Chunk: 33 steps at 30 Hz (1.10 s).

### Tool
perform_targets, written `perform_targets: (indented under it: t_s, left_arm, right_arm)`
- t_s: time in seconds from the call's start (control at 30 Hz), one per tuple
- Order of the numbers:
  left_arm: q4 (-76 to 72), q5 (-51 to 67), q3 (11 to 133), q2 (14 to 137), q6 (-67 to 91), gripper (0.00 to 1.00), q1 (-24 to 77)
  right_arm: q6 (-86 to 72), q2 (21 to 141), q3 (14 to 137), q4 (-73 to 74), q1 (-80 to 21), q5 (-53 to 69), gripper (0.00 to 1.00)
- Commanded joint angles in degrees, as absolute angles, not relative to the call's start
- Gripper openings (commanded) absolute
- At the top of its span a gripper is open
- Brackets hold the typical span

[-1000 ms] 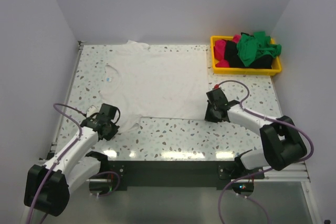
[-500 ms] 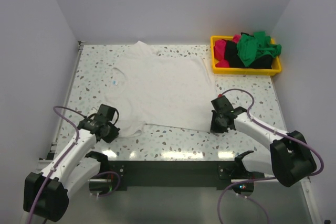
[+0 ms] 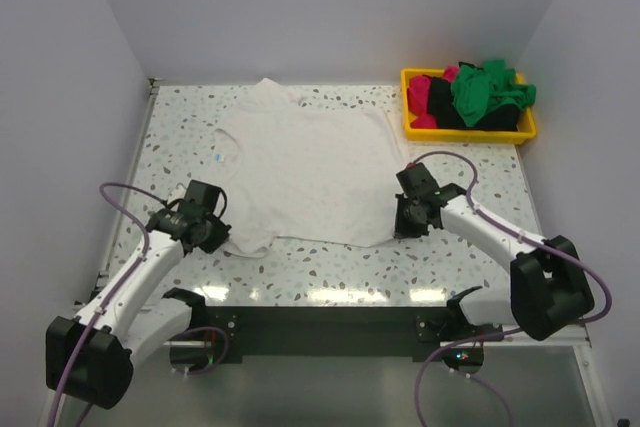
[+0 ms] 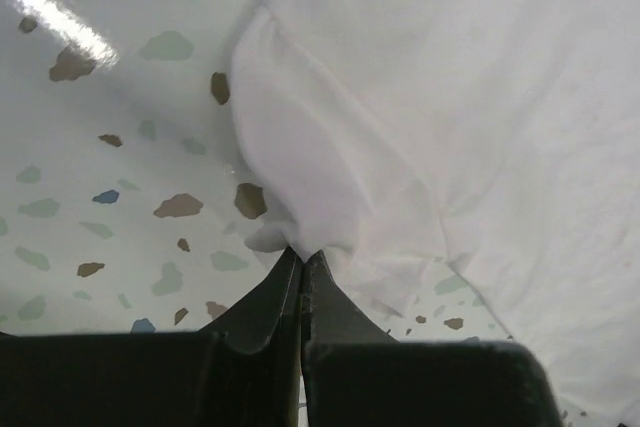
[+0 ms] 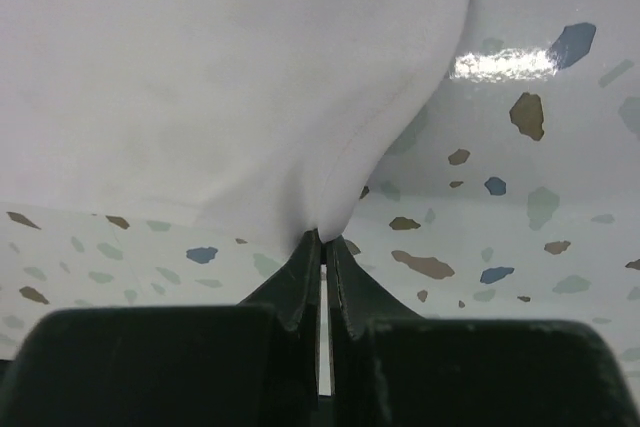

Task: Fold and stack the t-shirts
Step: Fold the tshirt

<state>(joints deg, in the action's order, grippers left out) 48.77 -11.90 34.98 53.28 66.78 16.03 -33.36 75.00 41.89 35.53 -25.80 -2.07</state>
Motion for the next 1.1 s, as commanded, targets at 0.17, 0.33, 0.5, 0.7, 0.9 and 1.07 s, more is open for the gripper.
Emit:
perform_targets:
  t_s: [0.17,0.33,0.5,0.7,0.9,1.07]
  left_arm:
    - [40.3,-11.7,45.9,60.6,60.9,0.00,15.8]
    - [37.0,-14.2,51.0,64.8,60.0,0.00,15.7]
    - [32.9,-14.9,54.0,68.9,58.6,0.00,14.9]
    - [28.2,-13.0,57.0,72.9,56.8,0.00,11.1]
    - [26.1,-12.6,60.6,77.6,55.3,0.00,9.5]
    - [25.1,-11.7,62.6,80.7,54.8,0.00,7.5]
  right_arm:
    - [-29.8,79.2,53.6,41.0,-23.6,-1.9,0.00]
    - [-27.9,82.6,59.3,42.4,-22.0,-1.5,0.00]
    - [-26.3,85.9,63.9,43.2,-20.6,-0.4,0.00]
    - [-25.0,89.0,68.3,43.8,-18.6,-0.6,0.00]
    - [-24.9,90.3,69.3,42.7,-16.7,-1.1,0.00]
    - [-26.4,91.3,69.2,37.4,-15.7,-1.0,0.00]
